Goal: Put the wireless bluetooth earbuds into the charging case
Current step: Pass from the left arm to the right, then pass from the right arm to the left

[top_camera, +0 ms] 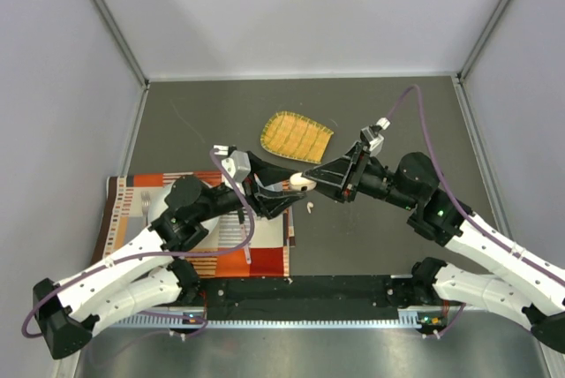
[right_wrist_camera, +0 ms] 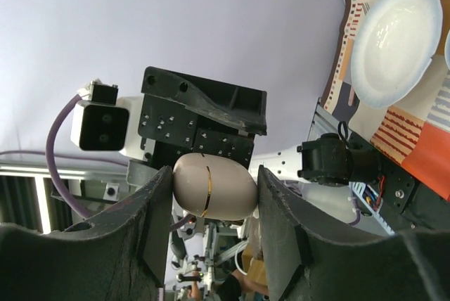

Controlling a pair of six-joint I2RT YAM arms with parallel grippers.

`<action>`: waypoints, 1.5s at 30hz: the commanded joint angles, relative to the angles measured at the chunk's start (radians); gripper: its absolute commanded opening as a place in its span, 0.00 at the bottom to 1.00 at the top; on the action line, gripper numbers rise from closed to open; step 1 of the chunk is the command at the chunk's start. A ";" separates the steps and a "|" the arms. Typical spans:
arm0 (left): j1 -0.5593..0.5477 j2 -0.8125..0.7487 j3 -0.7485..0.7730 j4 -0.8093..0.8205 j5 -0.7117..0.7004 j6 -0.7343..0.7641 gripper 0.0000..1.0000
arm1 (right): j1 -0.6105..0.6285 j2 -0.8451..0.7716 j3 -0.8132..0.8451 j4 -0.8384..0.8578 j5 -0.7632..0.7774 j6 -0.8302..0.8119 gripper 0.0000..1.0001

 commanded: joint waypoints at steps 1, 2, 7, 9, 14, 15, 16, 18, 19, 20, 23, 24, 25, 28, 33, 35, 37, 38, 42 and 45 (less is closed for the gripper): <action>-0.005 -0.017 -0.015 0.080 -0.006 -0.014 0.60 | -0.005 -0.013 0.007 0.074 -0.016 0.010 0.06; -0.003 -0.021 -0.035 0.115 -0.013 -0.019 0.61 | -0.005 -0.015 0.005 0.073 -0.016 0.010 0.06; -0.005 -0.021 -0.070 0.216 -0.018 -0.042 0.59 | -0.005 -0.015 -0.004 0.087 -0.020 0.025 0.06; -0.005 -0.007 -0.077 0.265 -0.012 -0.057 0.57 | -0.006 -0.015 -0.009 0.094 -0.024 0.032 0.06; -0.003 0.028 -0.077 0.322 0.007 -0.083 0.53 | -0.006 -0.012 -0.012 0.100 -0.025 0.037 0.06; -0.005 0.035 -0.077 0.326 0.007 -0.086 0.52 | -0.006 -0.009 -0.010 0.102 -0.025 0.036 0.06; -0.006 0.038 -0.078 0.341 0.005 -0.090 0.51 | -0.006 -0.009 -0.013 0.100 -0.027 0.037 0.06; -0.005 0.044 -0.080 0.350 0.004 -0.094 0.50 | -0.006 -0.010 -0.013 0.108 -0.028 0.040 0.06; -0.006 0.047 -0.078 0.349 0.007 -0.094 0.50 | -0.008 -0.010 -0.015 0.108 -0.030 0.042 0.06; -0.005 0.048 -0.078 0.350 0.005 -0.094 0.50 | -0.006 -0.009 -0.015 0.110 -0.030 0.043 0.06; -0.005 0.053 -0.080 0.358 0.005 -0.096 0.50 | -0.006 -0.009 -0.021 0.120 -0.031 0.049 0.06; -0.005 0.055 -0.080 0.358 0.007 -0.097 0.50 | -0.006 -0.010 -0.022 0.134 -0.033 0.052 0.06; -0.005 0.058 -0.078 0.359 0.008 -0.099 0.50 | -0.006 -0.009 -0.028 0.139 -0.033 0.059 0.06; -0.006 0.067 -0.078 0.365 0.011 -0.105 0.50 | -0.008 -0.007 -0.035 0.159 -0.034 0.065 0.06; -0.012 0.076 -0.078 0.361 0.005 -0.105 0.53 | -0.008 -0.015 -0.033 0.166 -0.031 0.063 0.06; -0.014 0.076 -0.081 0.361 0.002 -0.105 0.54 | -0.008 -0.020 -0.038 0.168 -0.028 0.063 0.06; -0.015 0.076 -0.083 0.362 -0.004 -0.103 0.54 | -0.009 -0.021 -0.036 0.166 -0.027 0.065 0.06; -0.014 0.075 -0.080 0.362 -0.006 -0.102 0.54 | -0.009 -0.021 -0.038 0.169 -0.028 0.065 0.06; -0.017 0.076 -0.073 0.361 -0.009 -0.099 0.41 | -0.011 -0.021 -0.039 0.165 -0.030 0.066 0.06; -0.016 0.084 -0.069 0.362 -0.007 -0.099 0.32 | -0.011 -0.020 -0.041 0.169 -0.031 0.068 0.06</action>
